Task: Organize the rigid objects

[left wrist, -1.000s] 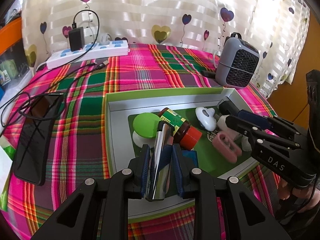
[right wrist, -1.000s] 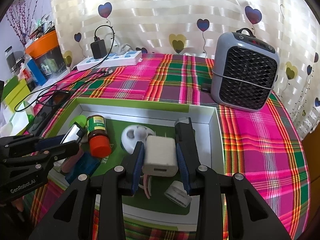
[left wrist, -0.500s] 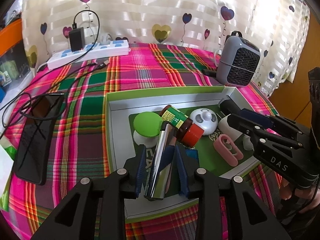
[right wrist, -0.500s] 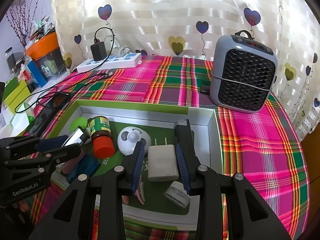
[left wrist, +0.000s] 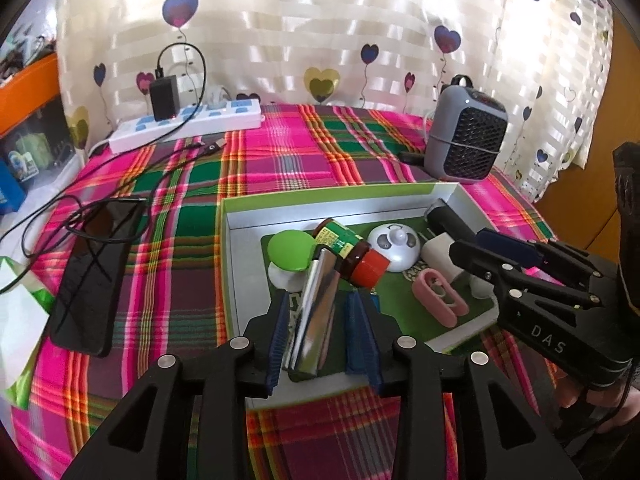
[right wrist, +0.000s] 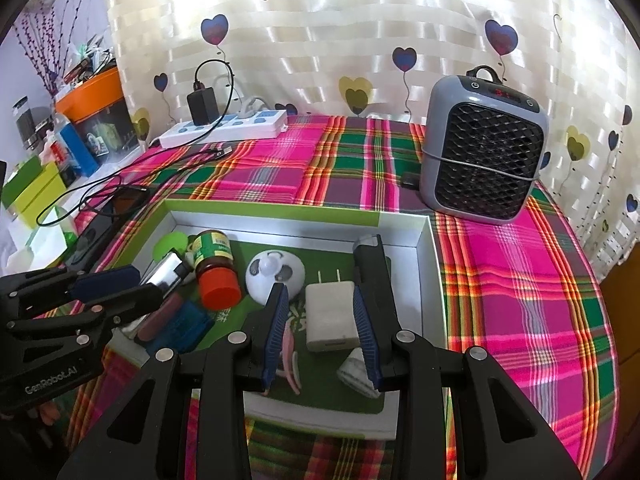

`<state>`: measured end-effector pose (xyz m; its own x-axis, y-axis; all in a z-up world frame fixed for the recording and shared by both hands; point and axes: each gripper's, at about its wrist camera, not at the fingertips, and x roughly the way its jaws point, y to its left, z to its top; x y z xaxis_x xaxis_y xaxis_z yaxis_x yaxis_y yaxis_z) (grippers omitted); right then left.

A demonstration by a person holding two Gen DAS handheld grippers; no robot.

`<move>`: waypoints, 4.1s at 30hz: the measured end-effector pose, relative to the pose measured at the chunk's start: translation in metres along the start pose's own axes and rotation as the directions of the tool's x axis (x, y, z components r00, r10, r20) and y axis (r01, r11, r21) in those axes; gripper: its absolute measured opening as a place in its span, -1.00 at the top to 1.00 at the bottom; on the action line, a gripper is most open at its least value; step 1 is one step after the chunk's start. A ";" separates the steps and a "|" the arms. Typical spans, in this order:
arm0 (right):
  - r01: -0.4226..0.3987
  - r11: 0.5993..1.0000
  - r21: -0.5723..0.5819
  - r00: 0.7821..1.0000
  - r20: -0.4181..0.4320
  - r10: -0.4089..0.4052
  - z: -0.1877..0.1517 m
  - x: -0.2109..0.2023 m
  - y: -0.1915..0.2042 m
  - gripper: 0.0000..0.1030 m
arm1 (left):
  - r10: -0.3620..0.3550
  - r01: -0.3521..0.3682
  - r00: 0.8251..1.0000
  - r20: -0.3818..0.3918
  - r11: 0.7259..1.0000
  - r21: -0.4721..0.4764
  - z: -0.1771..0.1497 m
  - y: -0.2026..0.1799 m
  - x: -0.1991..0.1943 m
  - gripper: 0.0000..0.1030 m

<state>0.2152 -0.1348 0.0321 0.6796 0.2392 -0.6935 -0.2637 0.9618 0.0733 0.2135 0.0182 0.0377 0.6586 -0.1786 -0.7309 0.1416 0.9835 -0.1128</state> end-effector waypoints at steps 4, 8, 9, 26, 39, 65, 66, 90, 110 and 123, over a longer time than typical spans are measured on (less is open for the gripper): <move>-0.002 1.000 0.010 1.000 0.008 0.002 -0.005 -0.011 0.003 0.32 | 0.026 -0.026 1.000 0.017 1.000 0.004 -0.006 -0.004 -0.013 0.37; -0.004 1.000 0.018 1.000 0.015 0.004 -0.012 -0.023 0.008 0.32 | 0.048 -0.048 0.999 0.021 0.999 0.015 -0.017 -0.011 -0.025 0.37; -0.005 1.000 0.020 1.000 0.015 0.005 -0.014 -0.026 0.009 0.31 | 0.051 -0.051 0.998 0.024 0.998 0.020 -0.019 -0.013 -0.028 0.37; 0.037 0.999 0.039 0.999 -0.034 -0.035 -0.058 -0.057 0.021 0.31 | 0.121 -0.121 0.992 -0.036 0.993 -0.005 -0.076 -0.020 -0.047 0.36; 0.091 0.994 0.057 0.989 -0.126 -0.084 -0.094 -0.059 0.022 0.30 | 0.129 -0.131 0.987 -0.094 0.991 -0.010 -0.109 -0.024 -0.049 0.36; 0.118 0.992 0.042 0.986 -0.122 -0.112 -0.123 -0.077 0.021 0.01 | 0.176 -0.175 0.982 -0.067 0.984 0.013 -0.131 -0.046 -0.061 0.33; 0.118 0.992 0.043 0.986 -0.122 -0.112 -0.123 -0.077 0.021 0.01 | 0.172 -0.172 0.983 -0.067 0.985 0.007 -0.131 -0.046 -0.061 0.33; 0.118 0.992 0.045 0.986 -0.121 -0.112 -0.125 -0.079 0.021 0.00 | 0.185 -0.185 0.981 -0.056 0.983 -0.006 -0.136 -0.048 -0.065 0.32; 0.118 0.992 0.045 0.986 -0.121 -0.112 -0.125 -0.079 0.021 0.00 | 0.186 -0.187 0.981 -0.055 0.982 -0.005 -0.137 -0.048 -0.065 0.32; 0.118 0.992 0.045 0.986 -0.121 -0.112 -0.126 -0.080 0.021 -0.01 | 0.186 -0.186 0.981 -0.054 0.982 -0.005 -0.137 -0.048 -0.065 0.32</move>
<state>0.0698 -0.1506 -0.0012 0.6172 0.1120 -0.7788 -0.1503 0.9884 0.0230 0.0625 -0.0137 -0.0016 0.6325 0.0091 -0.7745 0.0123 0.9997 0.0218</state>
